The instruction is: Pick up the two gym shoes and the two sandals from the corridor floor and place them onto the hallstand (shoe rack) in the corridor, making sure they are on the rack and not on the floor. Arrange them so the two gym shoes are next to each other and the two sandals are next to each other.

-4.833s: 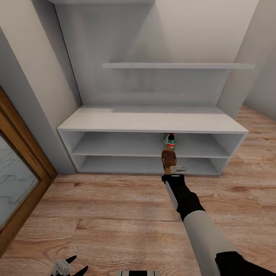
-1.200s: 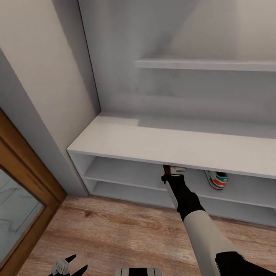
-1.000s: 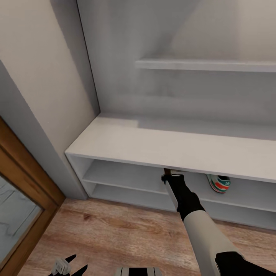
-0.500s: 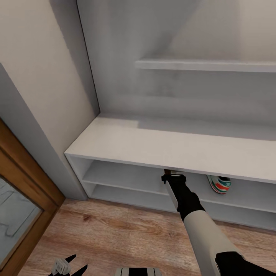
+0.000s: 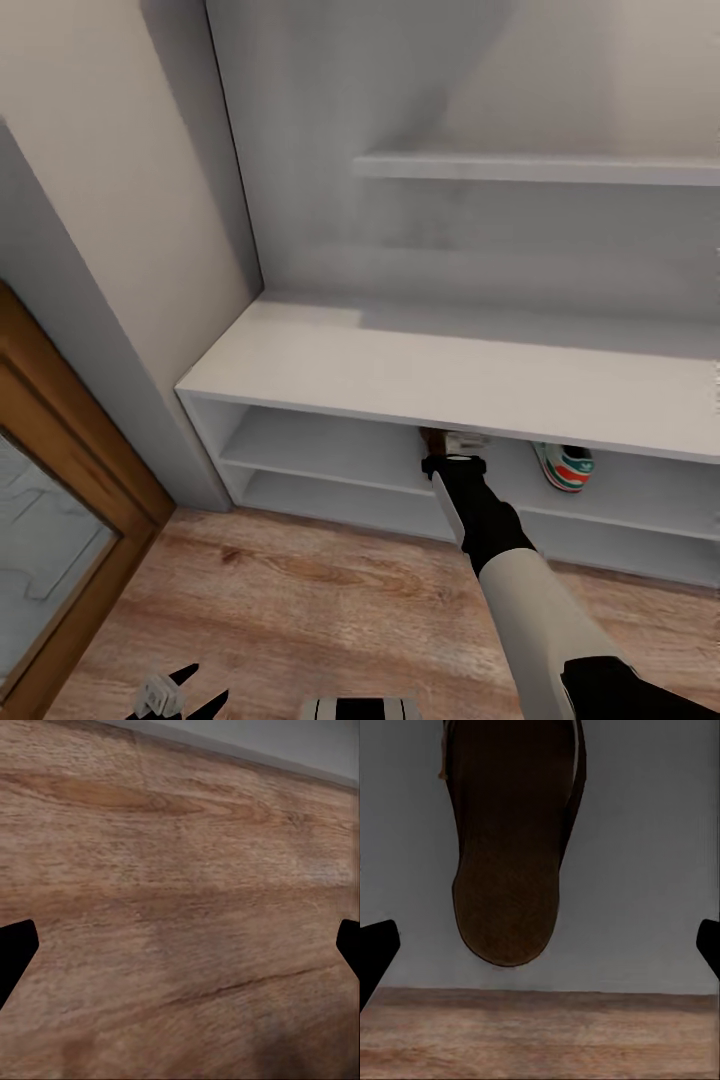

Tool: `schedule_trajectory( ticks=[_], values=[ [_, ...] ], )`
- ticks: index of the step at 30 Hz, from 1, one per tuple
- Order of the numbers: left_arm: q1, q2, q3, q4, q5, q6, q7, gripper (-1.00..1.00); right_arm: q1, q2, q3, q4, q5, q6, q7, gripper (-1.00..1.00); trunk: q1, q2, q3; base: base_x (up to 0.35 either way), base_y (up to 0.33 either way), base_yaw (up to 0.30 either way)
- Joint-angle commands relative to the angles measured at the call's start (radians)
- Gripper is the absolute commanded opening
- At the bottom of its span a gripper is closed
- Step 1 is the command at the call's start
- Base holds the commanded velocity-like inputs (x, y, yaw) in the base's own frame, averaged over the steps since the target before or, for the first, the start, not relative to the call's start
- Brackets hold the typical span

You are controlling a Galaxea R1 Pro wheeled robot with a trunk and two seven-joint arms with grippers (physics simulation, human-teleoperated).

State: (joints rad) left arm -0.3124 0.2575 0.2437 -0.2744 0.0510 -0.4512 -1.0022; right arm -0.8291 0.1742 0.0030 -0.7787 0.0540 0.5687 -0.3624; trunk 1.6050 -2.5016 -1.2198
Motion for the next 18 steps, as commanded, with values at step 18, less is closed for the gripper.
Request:
schedule_trajectory(
  ticks=[18],
  values=[
    [-0.001,0.0,0.0,0.001,0.004,0.0,-0.013,1.0,-0.001,0.0,0.003,-0.002,0.02,0.007,-0.003,1.0,-0.001,0.0,-0.001,-0.334,-0.024,0.0]
  ],
)
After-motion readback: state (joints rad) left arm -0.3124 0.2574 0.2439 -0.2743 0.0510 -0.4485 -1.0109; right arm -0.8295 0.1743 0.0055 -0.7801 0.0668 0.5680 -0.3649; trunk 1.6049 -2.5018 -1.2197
